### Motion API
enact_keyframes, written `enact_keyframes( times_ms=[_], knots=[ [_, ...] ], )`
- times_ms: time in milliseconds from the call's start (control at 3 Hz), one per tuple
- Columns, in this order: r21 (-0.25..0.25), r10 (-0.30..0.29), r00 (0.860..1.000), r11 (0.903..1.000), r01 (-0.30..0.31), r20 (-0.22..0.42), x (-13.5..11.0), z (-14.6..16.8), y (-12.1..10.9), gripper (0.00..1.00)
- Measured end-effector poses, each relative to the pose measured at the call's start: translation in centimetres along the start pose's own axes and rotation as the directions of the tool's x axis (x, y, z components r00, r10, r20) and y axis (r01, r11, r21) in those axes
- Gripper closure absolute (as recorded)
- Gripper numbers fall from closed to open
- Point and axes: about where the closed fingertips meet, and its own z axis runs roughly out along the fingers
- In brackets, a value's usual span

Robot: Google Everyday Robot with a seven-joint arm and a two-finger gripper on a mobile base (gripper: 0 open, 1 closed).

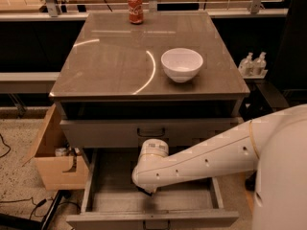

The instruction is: Pick rxbar blueberry from middle drawer and place on counter

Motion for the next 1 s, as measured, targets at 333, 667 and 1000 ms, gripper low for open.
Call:
enact_keyframes(
  times_ms=[333, 667, 1000],
  knots=[
    [0.029, 0.007, 1.000, 0.9996, -0.007, -0.013, 1.1, -4.8, 1.3, 1.00],
    [0.010, -0.022, 1.000, 0.9997, 0.022, -0.017, 0.9, -9.8, 2.1, 1.00],
    [-0.058, -0.017, 0.999, 0.9982, 0.015, -0.035, -0.3, -14.9, 2.8, 1.00]
  ],
)
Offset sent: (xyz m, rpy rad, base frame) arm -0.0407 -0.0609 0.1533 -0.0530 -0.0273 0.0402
